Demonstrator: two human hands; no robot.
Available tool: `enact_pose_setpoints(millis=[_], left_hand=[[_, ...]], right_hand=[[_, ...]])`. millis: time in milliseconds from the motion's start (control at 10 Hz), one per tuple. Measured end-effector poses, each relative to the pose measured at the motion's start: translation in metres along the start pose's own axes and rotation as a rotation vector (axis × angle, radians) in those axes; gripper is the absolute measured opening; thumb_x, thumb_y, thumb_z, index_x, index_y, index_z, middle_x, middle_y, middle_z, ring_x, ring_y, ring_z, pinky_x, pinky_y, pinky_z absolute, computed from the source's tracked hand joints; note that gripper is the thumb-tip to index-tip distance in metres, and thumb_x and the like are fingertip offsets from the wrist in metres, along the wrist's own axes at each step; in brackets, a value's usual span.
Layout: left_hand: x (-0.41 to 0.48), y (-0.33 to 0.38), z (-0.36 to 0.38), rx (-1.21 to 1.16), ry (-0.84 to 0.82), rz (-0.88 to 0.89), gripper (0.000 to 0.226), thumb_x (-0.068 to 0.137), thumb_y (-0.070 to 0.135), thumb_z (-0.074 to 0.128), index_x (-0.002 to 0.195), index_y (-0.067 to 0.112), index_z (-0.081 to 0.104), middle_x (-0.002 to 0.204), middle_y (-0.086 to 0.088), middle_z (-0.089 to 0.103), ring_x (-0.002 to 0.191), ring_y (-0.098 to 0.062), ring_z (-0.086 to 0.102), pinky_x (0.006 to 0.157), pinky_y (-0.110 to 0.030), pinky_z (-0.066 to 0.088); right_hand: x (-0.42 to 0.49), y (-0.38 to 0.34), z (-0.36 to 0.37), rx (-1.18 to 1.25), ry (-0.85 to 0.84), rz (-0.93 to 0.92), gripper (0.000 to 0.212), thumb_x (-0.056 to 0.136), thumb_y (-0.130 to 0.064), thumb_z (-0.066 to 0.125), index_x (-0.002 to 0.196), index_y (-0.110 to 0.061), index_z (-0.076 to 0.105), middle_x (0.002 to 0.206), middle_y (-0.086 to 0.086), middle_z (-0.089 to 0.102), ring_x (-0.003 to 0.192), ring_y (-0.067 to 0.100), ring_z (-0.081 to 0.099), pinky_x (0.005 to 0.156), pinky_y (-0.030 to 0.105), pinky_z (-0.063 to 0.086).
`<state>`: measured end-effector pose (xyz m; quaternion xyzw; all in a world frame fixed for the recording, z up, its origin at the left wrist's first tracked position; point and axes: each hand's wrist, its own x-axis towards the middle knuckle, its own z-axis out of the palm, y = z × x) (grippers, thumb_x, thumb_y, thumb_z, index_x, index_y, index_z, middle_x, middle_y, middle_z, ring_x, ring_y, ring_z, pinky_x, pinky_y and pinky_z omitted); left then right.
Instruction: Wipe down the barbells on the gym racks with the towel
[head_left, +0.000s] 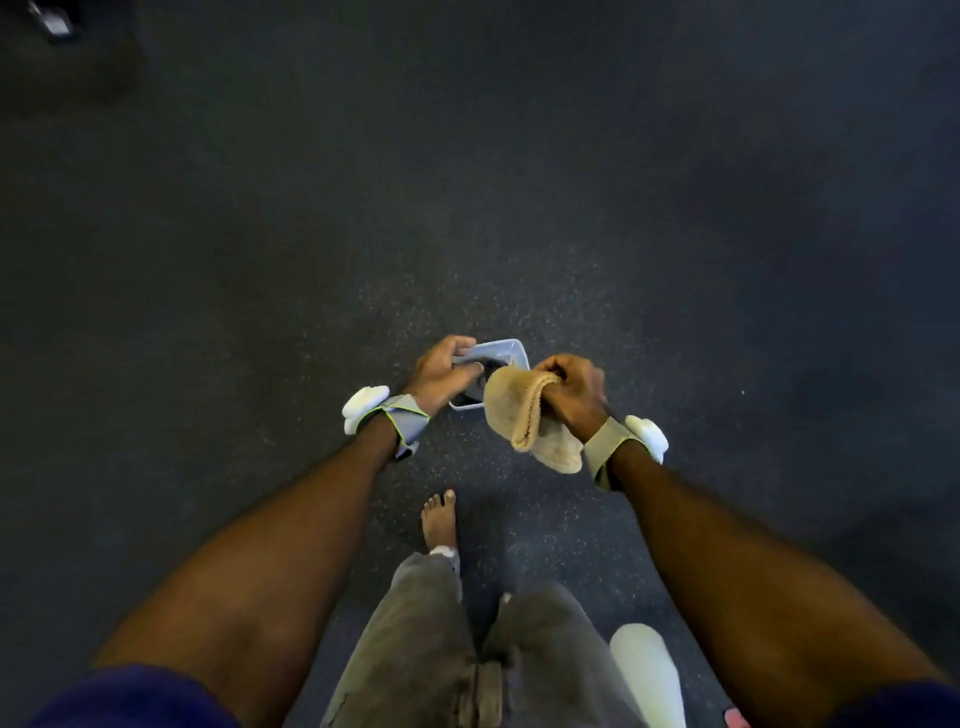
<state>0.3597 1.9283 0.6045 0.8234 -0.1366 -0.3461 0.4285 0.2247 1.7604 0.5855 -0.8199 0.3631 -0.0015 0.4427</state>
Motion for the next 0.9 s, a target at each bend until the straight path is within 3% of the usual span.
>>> enact_pose_setpoints(millis=[100,300,500,600,700,800,900], left_hand=[[0.032,-0.015,0.003,-0.036,-0.05,-0.058,0.04,0.089,0.002,0.065,0.127,0.0,0.055,0.115,-0.011,0.06,0.105,-0.018,0.056,0.081,-0.015,0.044],[0.102,-0.06,0.011,-0.054,-0.054,-0.126,0.054,0.071,0.027,0.064,0.12,0.004,0.059,0.114,-0.015,0.065,0.098,-0.019,0.059,0.09,-0.036,0.05],[0.142,-0.078,0.015,-0.038,-0.038,-0.16,0.043,0.086,0.006,0.069,0.125,-0.001,0.055,0.111,-0.007,0.057,0.104,-0.016,0.053,0.085,-0.014,0.042],[0.151,-0.08,0.013,-0.011,-0.018,-0.162,0.04,0.091,-0.002,0.062,0.129,-0.003,0.052,0.113,-0.007,0.054,0.105,-0.015,0.05,0.076,-0.004,0.04],[0.152,-0.074,0.012,-0.009,-0.008,-0.172,0.041,0.091,0.0,0.062,0.131,-0.001,0.052,0.116,-0.009,0.056,0.106,-0.014,0.051,0.078,-0.008,0.042],[0.145,-0.06,0.013,-0.01,-0.031,-0.145,0.043,0.09,0.008,0.065,0.131,0.004,0.053,0.124,-0.013,0.059,0.109,-0.019,0.056,0.092,-0.027,0.045],[0.14,-0.049,0.017,-0.029,-0.031,-0.131,0.047,0.088,0.016,0.067,0.132,0.009,0.054,0.124,-0.01,0.06,0.112,-0.019,0.057,0.098,-0.033,0.046]], right_hand=[[0.032,0.004,0.018,0.006,-0.056,-0.007,0.006,0.085,-0.029,0.07,0.09,-0.027,0.072,0.087,-0.007,0.072,0.082,0.011,0.07,0.077,0.039,0.061],[0.115,0.033,0.062,-0.058,-0.116,-0.026,0.018,0.087,-0.022,0.064,0.101,-0.026,0.073,0.101,0.0,0.074,0.094,0.016,0.069,0.088,0.04,0.057],[0.19,0.071,0.091,-0.123,-0.232,-0.084,0.032,0.073,-0.036,0.055,0.102,-0.041,0.069,0.103,-0.01,0.073,0.099,0.017,0.068,0.092,0.047,0.054],[0.204,0.065,0.085,-0.117,-0.253,-0.01,0.031,0.074,-0.02,0.064,0.1,-0.034,0.07,0.104,-0.001,0.073,0.098,0.021,0.068,0.093,0.043,0.055],[0.203,0.061,0.082,-0.051,-0.237,0.034,0.03,0.078,-0.001,0.065,0.104,-0.015,0.074,0.105,0.007,0.073,0.098,0.024,0.069,0.093,0.038,0.054],[0.191,0.06,0.074,0.008,-0.235,0.034,0.029,0.08,0.008,0.061,0.102,-0.007,0.074,0.1,0.006,0.072,0.096,0.023,0.068,0.09,0.029,0.053],[0.183,0.06,0.075,0.098,-0.243,0.051,0.03,0.08,0.011,0.059,0.1,-0.006,0.074,0.096,0.004,0.07,0.095,0.025,0.068,0.094,0.039,0.055]])
